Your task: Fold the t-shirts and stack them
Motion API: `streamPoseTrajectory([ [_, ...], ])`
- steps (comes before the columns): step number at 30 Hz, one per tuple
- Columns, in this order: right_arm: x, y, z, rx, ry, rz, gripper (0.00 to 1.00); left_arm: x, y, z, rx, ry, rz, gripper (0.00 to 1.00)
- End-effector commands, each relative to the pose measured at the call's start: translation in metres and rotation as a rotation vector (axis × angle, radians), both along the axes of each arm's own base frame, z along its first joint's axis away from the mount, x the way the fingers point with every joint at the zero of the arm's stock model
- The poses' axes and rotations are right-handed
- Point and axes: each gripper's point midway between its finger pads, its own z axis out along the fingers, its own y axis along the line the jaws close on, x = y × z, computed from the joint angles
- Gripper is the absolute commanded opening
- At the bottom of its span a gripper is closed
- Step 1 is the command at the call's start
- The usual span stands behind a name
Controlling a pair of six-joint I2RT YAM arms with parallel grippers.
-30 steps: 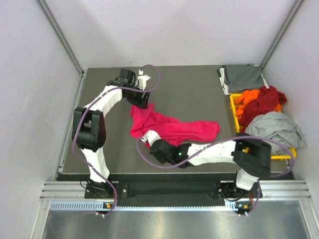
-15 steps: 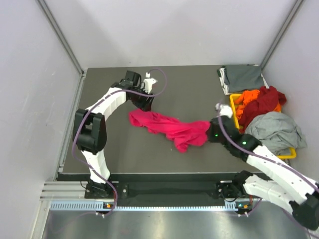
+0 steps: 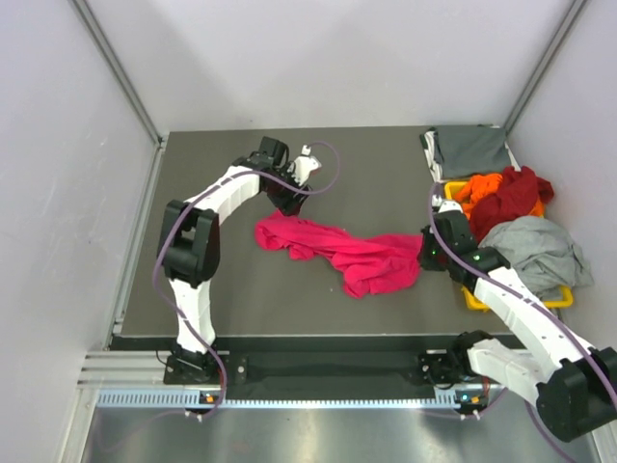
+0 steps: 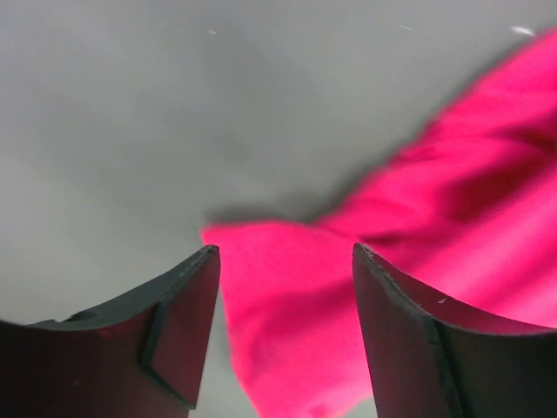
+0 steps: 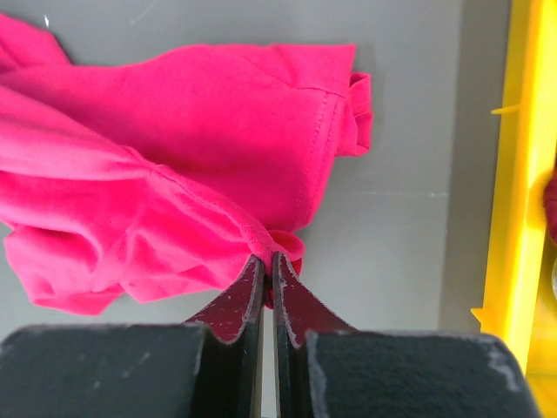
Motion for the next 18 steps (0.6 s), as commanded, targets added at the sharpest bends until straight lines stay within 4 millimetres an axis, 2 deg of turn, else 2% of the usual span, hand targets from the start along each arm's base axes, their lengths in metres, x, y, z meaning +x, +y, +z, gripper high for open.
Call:
streamPoseTrajectory([
  [1,0.011,0.005,0.014,0.008,-0.048,0.042,0.0,0.024,-0.005,-0.009,0.024,-0.045,-0.03,0.68],
  [3,0.011,0.008,0.013,0.022,-0.05,0.055,0.0,0.02,-0.015,-0.016,0.003,-0.012,-0.08,0.7],
  [7,0.009,0.006,0.014,0.019,-0.058,0.049,0.0,-0.023,-0.031,-0.029,-0.001,0.061,-0.227,0.72],
  [9,0.009,0.004,0.017,0.021,-0.07,0.043,0.0,-0.044,-0.029,-0.039,0.01,0.087,-0.273,0.73],
  [11,0.012,0.003,0.026,0.017,-0.092,0.04,0.0,-0.057,-0.022,-0.052,0.032,0.121,-0.286,0.72],
  [13,0.013,0.003,0.034,0.015,-0.108,0.042,0.0,-0.062,-0.018,-0.061,0.059,0.145,-0.278,0.68],
  [14,0.016,0.003,0.044,0.018,-0.13,0.04,0.0,-0.063,-0.015,-0.068,0.074,0.161,-0.266,0.62],
  [15,0.017,0.003,0.048,0.02,-0.14,0.041,0.0,-0.064,-0.014,-0.069,0.075,0.168,-0.262,0.35],
  [16,0.019,0.004,0.053,0.023,-0.15,0.043,0.0,-0.065,-0.015,-0.069,0.071,0.173,-0.254,0.23],
  [17,0.021,0.007,0.063,0.037,-0.172,0.052,0.0,-0.066,-0.016,-0.066,0.06,0.182,-0.235,0.04],
  [18,0.021,0.007,0.068,0.04,-0.181,0.058,0.0,-0.067,-0.015,-0.062,0.053,0.184,-0.221,0.0],
])
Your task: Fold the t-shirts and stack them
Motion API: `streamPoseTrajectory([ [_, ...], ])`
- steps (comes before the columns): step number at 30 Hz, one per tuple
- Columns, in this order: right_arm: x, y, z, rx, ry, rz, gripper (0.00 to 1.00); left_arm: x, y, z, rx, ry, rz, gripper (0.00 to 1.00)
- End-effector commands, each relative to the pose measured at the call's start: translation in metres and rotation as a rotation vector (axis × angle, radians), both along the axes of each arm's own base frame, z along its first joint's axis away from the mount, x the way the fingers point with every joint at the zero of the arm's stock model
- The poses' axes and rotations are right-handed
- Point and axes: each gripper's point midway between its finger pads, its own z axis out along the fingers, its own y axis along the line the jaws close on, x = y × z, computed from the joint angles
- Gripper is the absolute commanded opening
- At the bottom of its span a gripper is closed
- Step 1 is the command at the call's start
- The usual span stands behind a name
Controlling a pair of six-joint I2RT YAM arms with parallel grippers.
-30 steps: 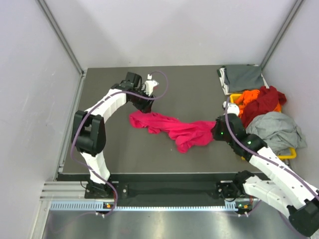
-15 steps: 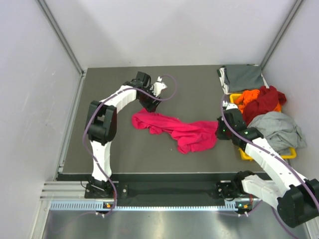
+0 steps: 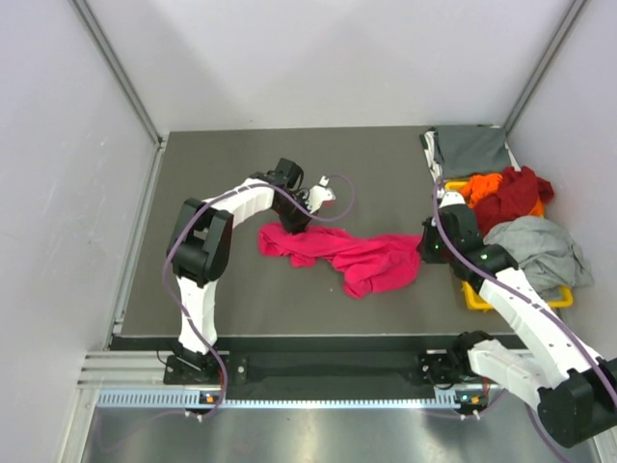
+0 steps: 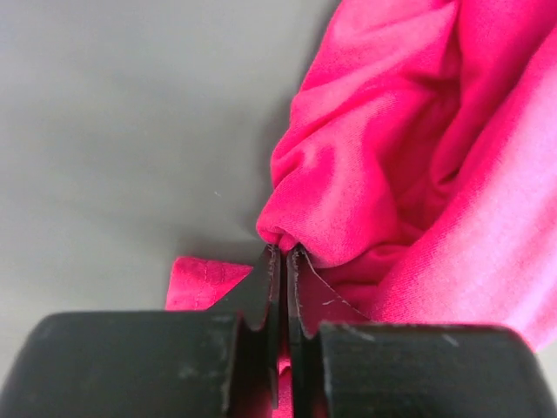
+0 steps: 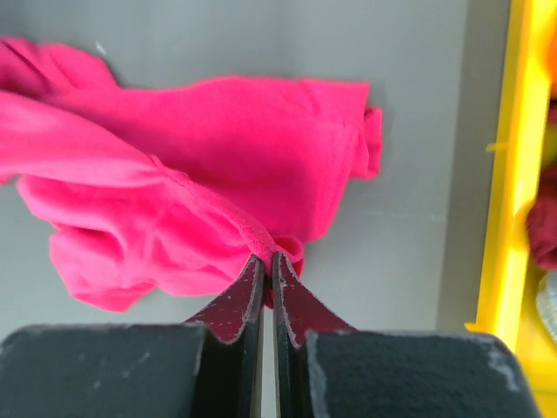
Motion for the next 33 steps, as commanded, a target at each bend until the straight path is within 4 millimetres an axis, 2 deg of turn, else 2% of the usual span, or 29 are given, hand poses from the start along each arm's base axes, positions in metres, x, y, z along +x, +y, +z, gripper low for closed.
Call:
streamPoseTrajectory([
  [1,0.017,0.002,0.055,0.034,-0.144,0.011,0.0,-0.013,0.011,0.002,0.023,0.041,0.036,0.0],
  [3,0.018,0.004,0.079,0.046,-0.194,0.031,0.0,-0.011,0.014,0.029,-0.003,0.0,0.097,0.0],
  [4,0.02,0.007,0.101,0.063,-0.241,0.047,0.0,-0.01,0.016,0.056,-0.034,-0.051,0.12,0.0],
  [6,0.015,0.008,0.125,0.061,-0.284,0.088,0.0,-0.006,0.028,0.089,-0.059,-0.108,0.212,0.0],
  [7,0.014,0.012,0.154,0.082,-0.339,0.118,0.0,-0.007,0.035,0.127,-0.098,-0.176,0.262,0.0],
  [9,0.007,0.01,0.183,0.074,-0.4,0.146,0.0,-0.005,0.056,0.165,-0.113,-0.267,0.345,0.0],
  [10,0.001,0.016,0.213,0.104,-0.461,0.188,0.0,-0.01,0.064,0.208,-0.166,-0.359,0.382,0.0],
  [11,-0.005,0.015,0.224,0.104,-0.479,0.204,0.0,-0.012,0.078,0.228,-0.179,-0.406,0.422,0.0],
  [12,-0.009,0.015,0.239,0.095,-0.511,0.223,0.0,-0.021,0.09,0.27,-0.208,-0.511,0.454,0.0],
  [13,-0.018,0.013,0.263,0.101,-0.555,0.236,0.0,-0.029,0.1,0.284,-0.205,-0.537,0.481,0.0],
  [14,-0.022,0.012,0.274,0.093,-0.571,0.247,0.0,-0.035,0.109,0.301,-0.208,-0.576,0.504,0.0],
  [15,-0.026,0.011,0.284,0.092,-0.588,0.252,0.0,-0.049,0.121,0.337,-0.231,-0.665,0.535,0.0],
  [16,-0.036,0.006,0.305,0.091,-0.628,0.252,0.0,-0.059,0.127,0.351,-0.235,-0.69,0.552,0.0],
  [17,-0.041,0.003,0.314,0.083,-0.646,0.253,0.0,-0.072,0.134,0.358,-0.222,-0.69,0.563,0.0],
  [18,-0.046,0.0,0.325,0.081,-0.67,0.247,0.0,-0.089,0.142,0.387,-0.252,-0.752,0.574,0.0],
  [19,-0.058,-0.007,0.344,0.082,-0.713,0.231,0.0,-0.099,0.148,0.398,-0.253,-0.773,0.588,0.0],
  [20,-0.066,-0.011,0.354,0.081,-0.742,0.228,0.0,-0.109,0.152,0.407,-0.258,-0.79,0.592,0.0],
  [21,-0.073,-0.013,0.363,0.085,-0.764,0.23,0.0,-0.128,0.158,0.42,-0.265,-0.805,0.591,0.0],
  [22,-0.086,-0.016,0.379,0.1,-0.803,0.237,0.0,-0.138,0.159,0.425,-0.274,-0.809,0.579,0.0],
  [23,-0.094,-0.016,0.386,0.114,-0.826,0.246,0.0,-0.147,0.159,0.428,-0.283,-0.805,0.567,0.0],
  [24,-0.099,-0.015,0.39,0.126,-0.835,0.257,0.0,-0.162,0.16,0.431,-0.296,-0.804,0.556,0.0],
  [26,-0.107,-0.005,0.391,0.17,-0.835,0.31,0.0,-0.176,0.154,0.427,-0.326,-0.775,0.523,0.0],
  [29,-0.104,0.011,0.375,0.208,-0.782,0.378,0.0,-0.191,0.144,0.408,-0.358,-0.691,0.476,0.0],
  [32,-0.091,0.008,0.367,0.207,-0.76,0.326,0.0,-0.199,0.125,0.378,-0.393,-0.566,0.411,0.0],
  [33,-0.085,0.007,0.365,0.2,-0.753,0.308,0.0,-0.194,0.121,0.352,-0.369,-0.499,0.406,0.0],
])
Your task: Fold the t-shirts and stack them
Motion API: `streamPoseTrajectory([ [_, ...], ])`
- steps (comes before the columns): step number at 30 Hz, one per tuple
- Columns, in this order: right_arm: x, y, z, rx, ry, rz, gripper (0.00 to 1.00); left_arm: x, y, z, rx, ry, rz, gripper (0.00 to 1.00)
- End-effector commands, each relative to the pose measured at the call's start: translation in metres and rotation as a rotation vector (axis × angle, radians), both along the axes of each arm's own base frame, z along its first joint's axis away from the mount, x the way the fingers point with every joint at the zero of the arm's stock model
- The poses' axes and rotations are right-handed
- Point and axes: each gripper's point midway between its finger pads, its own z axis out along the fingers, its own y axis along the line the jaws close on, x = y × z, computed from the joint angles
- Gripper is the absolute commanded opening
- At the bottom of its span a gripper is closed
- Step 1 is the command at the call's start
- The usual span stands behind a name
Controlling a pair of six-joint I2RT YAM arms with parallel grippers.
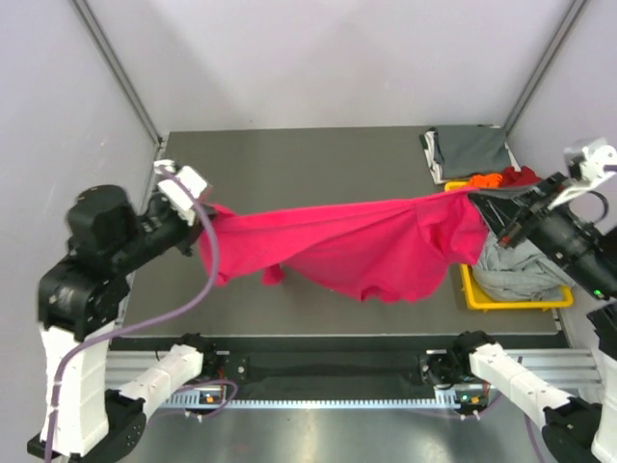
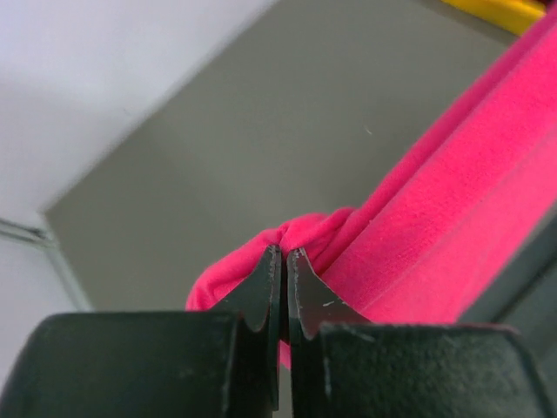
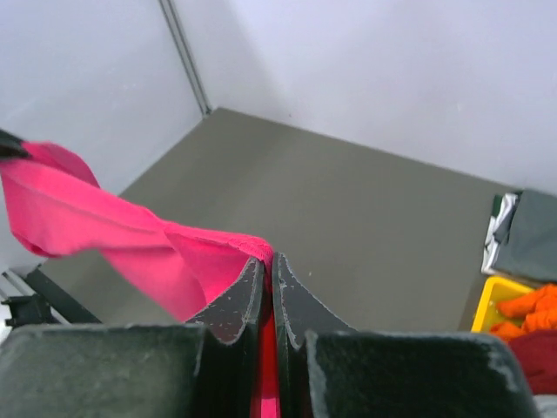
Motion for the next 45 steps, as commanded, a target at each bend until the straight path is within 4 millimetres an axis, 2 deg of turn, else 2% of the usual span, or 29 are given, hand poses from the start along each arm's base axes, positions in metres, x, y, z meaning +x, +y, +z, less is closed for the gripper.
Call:
streamPoseTrajectory([
  [1,0.041,-0.003,-0.016,-0.007,0.073,-0.101,0.0,0.006,-0.013,-0.065,0.015,0.214,-0.045,0.0],
  [3,0.069,0.006,-0.029,-0.039,0.127,-0.107,0.0,0.022,-0.02,-0.1,0.032,0.3,-0.054,0.0],
  [5,0.119,0.021,-0.048,-0.08,0.205,-0.119,0.0,0.048,-0.029,-0.125,0.031,0.348,-0.053,0.0],
  [9,0.21,0.044,-0.056,-0.113,0.218,-0.157,0.0,0.098,-0.043,-0.159,0.034,0.395,-0.036,0.0],
  [11,0.266,0.062,-0.079,-0.139,0.243,-0.153,0.0,0.118,-0.05,-0.171,0.023,0.416,-0.035,0.0],
  [12,0.281,0.066,-0.068,-0.122,0.214,-0.161,0.0,0.137,-0.056,-0.183,0.023,0.434,-0.036,0.0],
  [14,0.334,0.081,-0.096,-0.12,0.241,-0.171,0.0,0.161,-0.057,-0.189,0.018,0.432,-0.016,0.0],
  [15,0.349,0.084,-0.085,-0.102,0.206,-0.181,0.0,0.181,-0.06,-0.204,0.02,0.446,-0.006,0.0],
  [16,0.382,0.09,-0.113,-0.11,0.231,-0.197,0.0,0.193,-0.06,-0.209,0.014,0.449,0.008,0.0],
  [18,0.41,0.094,-0.117,-0.077,0.213,-0.226,0.0,0.228,-0.049,-0.23,-0.001,0.475,0.065,0.0],
  [20,0.445,0.093,-0.149,-0.026,0.251,-0.272,0.01,0.267,-0.038,-0.242,-0.047,0.473,0.121,0.03],
  [21,0.455,0.092,-0.149,0.004,0.238,-0.291,0.07,0.28,-0.034,-0.244,-0.073,0.48,0.149,0.11],
  [22,0.467,0.089,-0.171,0.028,0.287,-0.31,0.34,0.294,-0.024,-0.248,-0.088,0.48,0.18,0.3],
  [23,0.472,0.082,-0.178,0.037,0.304,-0.347,0.5,0.302,-0.022,-0.25,-0.097,0.492,0.186,0.38],
  [25,0.47,0.073,-0.195,0.026,0.366,-0.378,0.72,0.318,-0.016,-0.259,-0.082,0.536,0.187,0.47],
  [27,0.456,0.068,-0.222,-0.038,0.437,-0.383,0.8,0.324,-0.012,-0.257,-0.068,0.544,0.197,0.52],
  [28,0.439,0.064,-0.21,-0.055,0.434,-0.389,0.83,0.322,-0.01,-0.256,-0.062,0.546,0.193,0.59],
  [29,0.427,0.061,-0.217,-0.088,0.451,-0.396,0.83,0.311,-0.008,-0.255,-0.059,0.552,0.192,0.6],
  [30,0.405,0.056,-0.265,-0.151,0.55,-0.405,0.83,0.304,-0.007,-0.255,-0.053,0.549,0.187,0.6],
  [31,0.384,0.056,-0.243,-0.142,0.508,-0.403,0.84,0.295,-0.007,-0.256,-0.045,0.547,0.178,0.6],
  [32,0.368,0.057,-0.253,-0.156,0.524,-0.399,0.84,0.286,-0.008,-0.258,-0.04,0.547,0.169,0.6],
  [33,0.342,0.052,-0.298,-0.209,0.603,-0.407,0.84,0.264,-0.007,-0.268,-0.011,0.561,0.149,0.58],
  [34,0.318,0.059,-0.285,-0.189,0.576,-0.39,0.84,0.252,-0.008,-0.276,0.021,0.572,0.15,0.58],
  [35,0.301,0.061,-0.296,-0.192,0.593,-0.386,0.84,0.229,-0.005,-0.293,0.052,0.608,0.148,0.57],
  [36,0.278,0.059,-0.33,-0.223,0.646,-0.384,0.84,0.217,-0.005,-0.301,0.09,0.621,0.132,0.56],
  [37,0.258,0.069,-0.322,-0.19,0.631,-0.361,0.84,0.196,-0.004,-0.319,0.139,0.656,0.133,0.56],
  [39,0.227,0.069,-0.355,-0.201,0.684,-0.36,0.83,0.177,-0.004,-0.335,0.215,0.673,0.121,0.57],
  [41,0.204,0.079,-0.356,-0.158,0.681,-0.342,0.82,0.155,-0.005,-0.354,0.305,0.683,0.122,0.59],
  [45,0.164,0.084,-0.395,-0.124,0.733,-0.33,0.79,0.145,-0.008,-0.369,0.383,0.646,0.128,0.69],
])
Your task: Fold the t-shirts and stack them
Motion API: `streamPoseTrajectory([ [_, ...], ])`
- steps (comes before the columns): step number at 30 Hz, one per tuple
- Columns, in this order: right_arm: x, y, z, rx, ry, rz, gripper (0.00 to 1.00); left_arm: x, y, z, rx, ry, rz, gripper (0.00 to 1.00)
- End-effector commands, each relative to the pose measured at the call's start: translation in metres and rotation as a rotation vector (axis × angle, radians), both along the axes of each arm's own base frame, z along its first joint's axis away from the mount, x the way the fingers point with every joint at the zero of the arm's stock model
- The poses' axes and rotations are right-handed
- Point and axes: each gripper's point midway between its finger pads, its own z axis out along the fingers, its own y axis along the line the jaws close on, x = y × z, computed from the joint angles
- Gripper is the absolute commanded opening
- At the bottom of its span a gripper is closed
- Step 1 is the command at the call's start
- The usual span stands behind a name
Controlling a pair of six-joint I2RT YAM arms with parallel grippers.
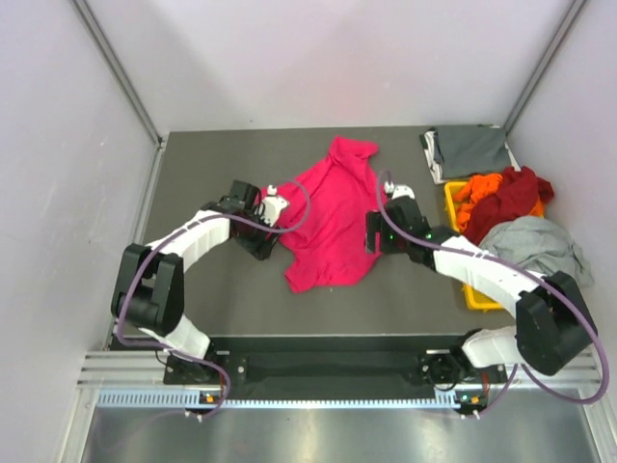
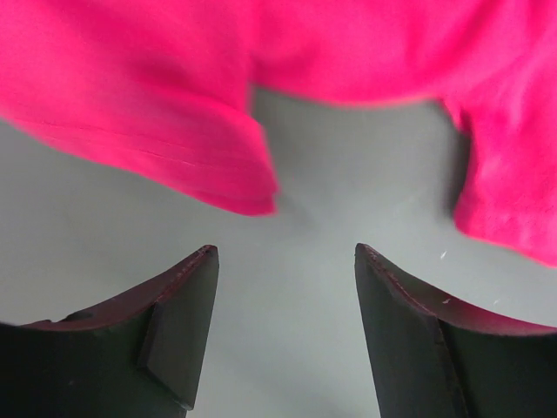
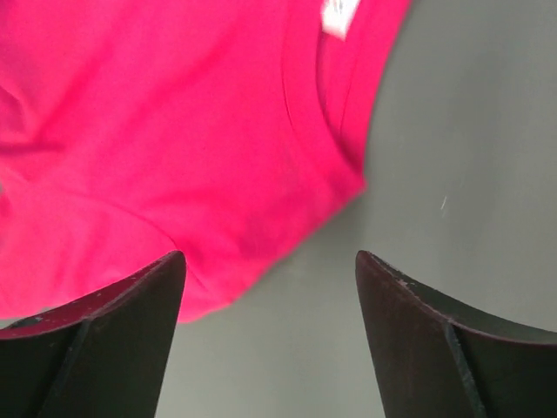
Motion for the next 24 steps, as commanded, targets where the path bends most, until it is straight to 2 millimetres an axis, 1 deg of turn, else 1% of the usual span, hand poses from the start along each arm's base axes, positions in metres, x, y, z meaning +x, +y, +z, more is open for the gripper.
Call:
streamPoseTrajectory([
  [1,-0.006,0.012,0.0,0.125,-0.066,-0.083,0.78,0.016,0.009,0.006,0.095,-0.134,-0.002,0.69],
  [2,-0.01,0.013,-0.006,0.132,-0.055,-0.084,0.77,0.018,0.012,0.0,0.122,-0.13,0.008,0.69],
  [3,-0.016,0.012,-0.018,0.134,-0.036,-0.088,0.75,0.022,0.012,-0.003,0.129,-0.136,0.017,0.69],
  [4,-0.02,0.014,-0.024,0.135,-0.022,-0.084,0.73,0.025,0.011,-0.004,0.133,-0.14,0.021,0.69],
  [5,-0.023,0.016,-0.028,0.149,-0.009,-0.093,0.72,0.031,0.01,-0.008,0.135,-0.144,0.026,0.69],
  [6,-0.026,0.019,-0.032,0.169,-0.001,-0.083,0.7,0.034,0.009,-0.009,0.138,-0.148,0.038,0.69],
  [7,-0.029,0.025,-0.035,0.188,0.011,-0.076,0.67,0.036,0.006,-0.011,0.137,-0.15,0.034,0.69],
  [8,-0.031,0.029,-0.038,0.201,0.019,-0.069,0.66,0.04,0.002,-0.015,0.132,-0.155,0.034,0.69],
  [9,-0.031,0.034,-0.039,0.222,0.016,-0.06,0.65,0.042,0.0,-0.017,0.129,-0.159,0.032,0.68],
  [10,-0.037,0.039,-0.046,0.236,0.052,-0.043,0.62,0.043,-0.002,-0.019,0.129,-0.159,0.028,0.67],
  [11,-0.035,0.045,-0.047,0.26,0.048,-0.032,0.61,0.044,-0.002,-0.027,0.134,-0.145,0.027,0.66],
  [12,-0.035,0.052,-0.047,0.286,0.049,-0.013,0.57,0.044,-0.003,-0.03,0.135,-0.137,0.03,0.61],
  [13,-0.035,0.054,-0.053,0.289,0.066,-0.01,0.42,0.044,-0.002,-0.032,0.139,-0.128,0.031,0.57],
  [14,-0.036,0.057,-0.054,0.299,0.073,-0.004,0.32,0.046,-0.003,-0.034,0.139,-0.123,0.031,0.48],
  [15,-0.035,0.059,-0.054,0.309,0.076,0.003,0.21,0.045,-0.003,-0.035,0.137,-0.117,0.038,0.25],
  [16,-0.035,0.06,-0.051,0.314,0.07,0.004,0.01,0.047,0.002,-0.033,0.162,-0.128,0.054,0.15],
  [17,-0.034,0.058,-0.048,0.314,0.062,0.0,0.0,0.048,0.003,-0.026,0.16,-0.146,0.057,0.0],
  [18,-0.033,0.052,-0.045,0.305,0.054,-0.013,0.0,0.047,0.004,-0.021,0.157,-0.147,0.061,0.0],
  [19,-0.03,0.049,-0.032,0.314,0.021,-0.013,0.0,0.048,0.006,-0.008,0.133,-0.165,0.067,0.0],
  [20,-0.028,0.044,-0.025,0.316,0.006,-0.02,0.0,0.048,0.01,0.0,0.13,-0.169,0.079,0.0],
  [21,-0.026,0.036,-0.019,0.302,-0.002,-0.037,0.0,0.046,0.008,0.009,0.091,-0.169,0.07,0.0],
  [22,-0.028,0.029,-0.004,0.296,-0.039,-0.031,0.0,0.037,0.019,0.015,0.079,-0.133,0.09,0.0],
  [23,-0.032,0.02,0.003,0.266,-0.034,-0.042,0.0,0.037,0.019,0.038,0.028,-0.165,0.085,0.0],
  [24,-0.032,0.009,0.023,0.251,-0.095,-0.052,0.0,0.034,0.035,0.048,0.007,-0.16,0.115,0.0],
])
